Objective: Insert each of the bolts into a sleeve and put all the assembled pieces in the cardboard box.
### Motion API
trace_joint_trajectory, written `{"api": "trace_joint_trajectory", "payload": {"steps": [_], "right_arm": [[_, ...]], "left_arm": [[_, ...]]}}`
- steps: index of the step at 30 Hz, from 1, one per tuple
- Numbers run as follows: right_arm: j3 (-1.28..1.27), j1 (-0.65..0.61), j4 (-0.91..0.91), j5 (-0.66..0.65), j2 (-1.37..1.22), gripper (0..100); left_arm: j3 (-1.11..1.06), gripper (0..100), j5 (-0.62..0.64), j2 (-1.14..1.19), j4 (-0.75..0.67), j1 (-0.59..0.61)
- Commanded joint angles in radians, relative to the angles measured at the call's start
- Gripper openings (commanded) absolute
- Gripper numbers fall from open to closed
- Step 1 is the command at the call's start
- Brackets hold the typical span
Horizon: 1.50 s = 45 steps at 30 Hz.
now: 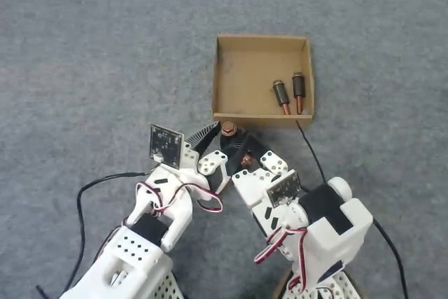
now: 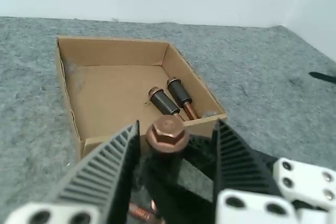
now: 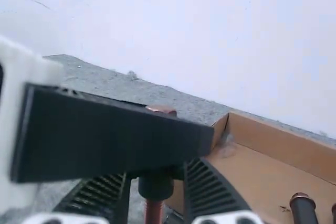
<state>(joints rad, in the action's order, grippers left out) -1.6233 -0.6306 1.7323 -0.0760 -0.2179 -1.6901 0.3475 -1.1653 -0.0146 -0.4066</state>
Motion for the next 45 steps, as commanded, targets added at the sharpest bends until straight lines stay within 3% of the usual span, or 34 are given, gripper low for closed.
{"api": "trace_joint_trajectory", "payload": {"steps": [1,6,16,20,24,32,37,45], "right_arm": [[-0.031,0.021,0.025,-0.012,0.047,0.7],[-0.026,0.021,0.025,-0.012,0.045,0.7],[-0.025,0.021,0.025,-0.012,0.044,0.7],[-0.025,0.021,0.025,-0.012,0.044,0.7],[-0.028,0.021,0.025,-0.014,0.044,0.7],[-0.025,0.071,0.025,-0.011,0.051,0.7],[-0.025,0.081,0.025,-0.014,0.051,0.7],[0.052,0.206,0.025,-0.014,0.051,0.7]], "left_arm": [[0.056,21,0.011,-0.018,0.002,0.003],[0.077,21,0.009,-0.124,0.012,0.003],[0.081,21,0.008,-0.534,0.393,0.124],[0.076,13,0.008,-0.655,0.508,0.149],[0.076,0,0.008,-0.655,0.542,0.206],[0.004,1,0.009,-0.651,0.548,0.325],[0.005,1,0.008,-0.654,0.667,0.373],[0.005,1,0.005,-0.654,0.911,0.491]]}}
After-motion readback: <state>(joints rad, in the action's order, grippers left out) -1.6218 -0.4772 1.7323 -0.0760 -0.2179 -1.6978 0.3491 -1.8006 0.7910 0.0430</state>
